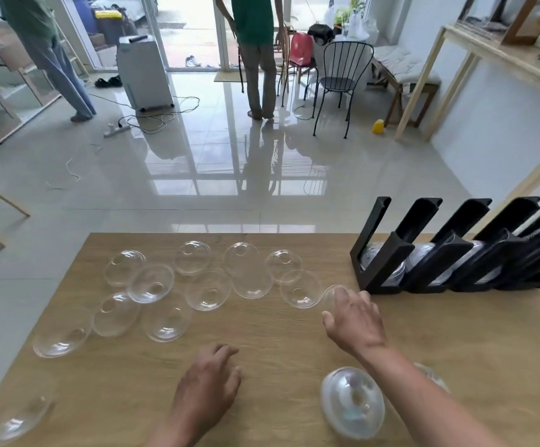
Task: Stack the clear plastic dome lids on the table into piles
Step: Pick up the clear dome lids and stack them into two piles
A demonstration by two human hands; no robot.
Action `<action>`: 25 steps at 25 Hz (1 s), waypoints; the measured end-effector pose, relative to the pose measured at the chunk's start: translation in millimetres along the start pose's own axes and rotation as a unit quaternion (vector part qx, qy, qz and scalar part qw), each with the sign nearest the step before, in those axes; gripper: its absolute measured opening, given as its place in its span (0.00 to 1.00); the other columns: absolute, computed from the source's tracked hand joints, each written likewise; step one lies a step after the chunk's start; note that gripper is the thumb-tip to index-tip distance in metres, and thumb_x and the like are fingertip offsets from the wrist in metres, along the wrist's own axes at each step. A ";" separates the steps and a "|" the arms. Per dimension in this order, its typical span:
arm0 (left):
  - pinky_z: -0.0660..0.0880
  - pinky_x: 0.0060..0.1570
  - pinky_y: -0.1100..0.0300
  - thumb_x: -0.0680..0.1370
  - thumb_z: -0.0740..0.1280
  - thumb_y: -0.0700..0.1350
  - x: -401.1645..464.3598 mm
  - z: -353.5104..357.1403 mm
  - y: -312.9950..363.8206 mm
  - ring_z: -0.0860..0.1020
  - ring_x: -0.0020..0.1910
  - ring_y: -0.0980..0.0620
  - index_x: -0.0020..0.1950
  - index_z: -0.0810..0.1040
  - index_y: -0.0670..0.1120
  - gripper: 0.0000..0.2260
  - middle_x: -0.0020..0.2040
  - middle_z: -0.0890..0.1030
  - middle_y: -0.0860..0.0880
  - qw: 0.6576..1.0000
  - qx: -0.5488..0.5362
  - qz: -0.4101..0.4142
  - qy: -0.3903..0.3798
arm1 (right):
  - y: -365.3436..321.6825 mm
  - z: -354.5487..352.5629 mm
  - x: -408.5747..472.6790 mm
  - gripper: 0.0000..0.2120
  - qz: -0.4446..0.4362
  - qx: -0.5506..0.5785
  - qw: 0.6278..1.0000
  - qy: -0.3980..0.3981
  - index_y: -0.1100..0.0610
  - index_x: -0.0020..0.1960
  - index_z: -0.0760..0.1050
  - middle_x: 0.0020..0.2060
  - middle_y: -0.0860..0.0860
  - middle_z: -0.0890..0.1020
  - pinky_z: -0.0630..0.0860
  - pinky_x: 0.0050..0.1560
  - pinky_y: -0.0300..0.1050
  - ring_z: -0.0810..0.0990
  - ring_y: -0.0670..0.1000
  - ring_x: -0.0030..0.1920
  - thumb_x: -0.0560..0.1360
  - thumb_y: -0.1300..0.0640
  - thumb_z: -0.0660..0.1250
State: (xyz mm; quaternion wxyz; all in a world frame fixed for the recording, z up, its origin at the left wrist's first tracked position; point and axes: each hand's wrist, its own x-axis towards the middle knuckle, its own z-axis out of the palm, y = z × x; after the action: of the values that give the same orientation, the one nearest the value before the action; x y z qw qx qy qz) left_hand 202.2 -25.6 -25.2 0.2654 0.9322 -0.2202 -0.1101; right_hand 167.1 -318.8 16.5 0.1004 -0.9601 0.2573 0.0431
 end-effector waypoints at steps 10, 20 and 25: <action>0.77 0.52 0.53 0.72 0.67 0.43 107.9 33.0 101.9 0.75 0.53 0.47 0.57 0.78 0.47 0.14 0.55 0.81 0.49 0.955 0.168 0.243 0.017 | 26.4 8.6 -17.6 0.12 -0.057 -0.008 0.998 -0.005 0.48 0.60 0.75 0.56 0.44 0.79 0.73 0.57 0.50 0.72 0.51 0.59 0.77 0.51 0.65; 0.72 0.38 0.64 0.76 0.68 0.51 57.5 30.1 110.0 0.77 0.40 0.60 0.48 0.80 0.56 0.02 0.42 0.82 0.59 0.994 -0.014 0.111 0.014 | 55.2 4.9 -20.8 0.28 -0.028 0.072 0.997 -0.013 0.48 0.66 0.71 0.61 0.48 0.73 0.76 0.59 0.46 0.72 0.51 0.60 0.70 0.41 0.73; 0.72 0.30 0.60 0.77 0.71 0.40 13.9 8.0 56.2 0.79 0.32 0.54 0.54 0.82 0.51 0.08 0.41 0.86 0.48 0.897 -0.397 -0.195 -0.022 | 39.5 17.6 -2.7 0.36 0.007 0.005 0.993 -0.114 0.46 0.68 0.66 0.64 0.51 0.72 0.75 0.60 0.52 0.68 0.56 0.65 0.66 0.36 0.75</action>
State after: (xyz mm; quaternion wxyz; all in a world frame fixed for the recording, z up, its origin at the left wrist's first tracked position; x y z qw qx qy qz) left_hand 192.1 -78.5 -2.6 0.5813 0.7711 0.0220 -0.2587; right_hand 144.3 -347.2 -7.1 0.1340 -0.9466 0.2508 0.1519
